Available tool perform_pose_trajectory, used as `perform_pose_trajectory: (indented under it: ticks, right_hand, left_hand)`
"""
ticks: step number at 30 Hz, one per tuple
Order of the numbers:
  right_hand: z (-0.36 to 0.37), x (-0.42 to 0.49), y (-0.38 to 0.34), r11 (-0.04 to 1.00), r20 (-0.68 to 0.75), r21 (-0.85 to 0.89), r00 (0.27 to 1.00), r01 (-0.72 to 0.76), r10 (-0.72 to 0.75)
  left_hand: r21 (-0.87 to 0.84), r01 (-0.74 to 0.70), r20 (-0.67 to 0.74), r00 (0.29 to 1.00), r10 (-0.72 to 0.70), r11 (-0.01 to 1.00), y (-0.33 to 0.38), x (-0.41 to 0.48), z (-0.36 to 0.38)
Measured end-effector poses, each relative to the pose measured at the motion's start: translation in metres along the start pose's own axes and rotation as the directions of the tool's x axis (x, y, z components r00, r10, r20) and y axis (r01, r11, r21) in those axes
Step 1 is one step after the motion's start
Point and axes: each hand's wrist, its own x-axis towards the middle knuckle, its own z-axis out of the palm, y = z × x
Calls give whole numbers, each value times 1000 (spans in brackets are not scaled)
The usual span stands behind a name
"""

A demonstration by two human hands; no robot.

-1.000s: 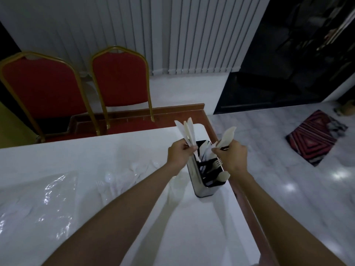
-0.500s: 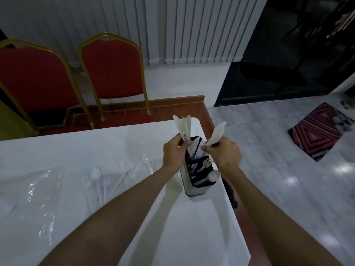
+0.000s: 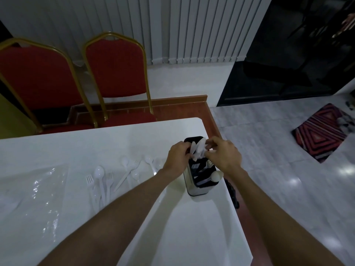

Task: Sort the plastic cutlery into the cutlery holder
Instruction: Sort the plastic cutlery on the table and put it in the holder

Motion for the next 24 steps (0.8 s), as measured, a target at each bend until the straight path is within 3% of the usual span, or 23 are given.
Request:
perform_pose_trajectory:
  ticks: [3,6,9,12,17,20,22,24]
  right_hand:
    - [-5,-6,-3,999,-45,40,999,12,-10]
    - [-8,-16,-15,993,-220,82,974,80,-61]
    - [-3,-26,-37,960,-330,132,924,246,-191]
    - [17,-34,-64,892,-321,152,875,425,-362]
    - [81,-52,-98,827,-140,127,836,547,-531]
    - [124,-62,-102,893,134,118,884,435,-448]
    - [150,-70,-101,915,309,27,868,402,-390]
    - [170,-77,-97,919,375,-52,861,391,-345]
  left_hand:
    - [-20,-29,1,1000,29,999,-5,-6,-4]
    - [-54,-9,-46,999,7,998,-16,-18,-8]
    - [-100,86,-104,990,-96,991,-39,-38,-18]
    - [-37,159,-154,974,-163,987,-74,-66,-31]
    - [97,308,-134,946,-295,946,-146,-124,-60]
    - [239,346,-166,935,-313,907,-185,-160,-73]
    - [362,338,-164,940,-298,868,-209,-182,-78]
    - [448,345,-68,933,-354,824,-222,-198,-79]
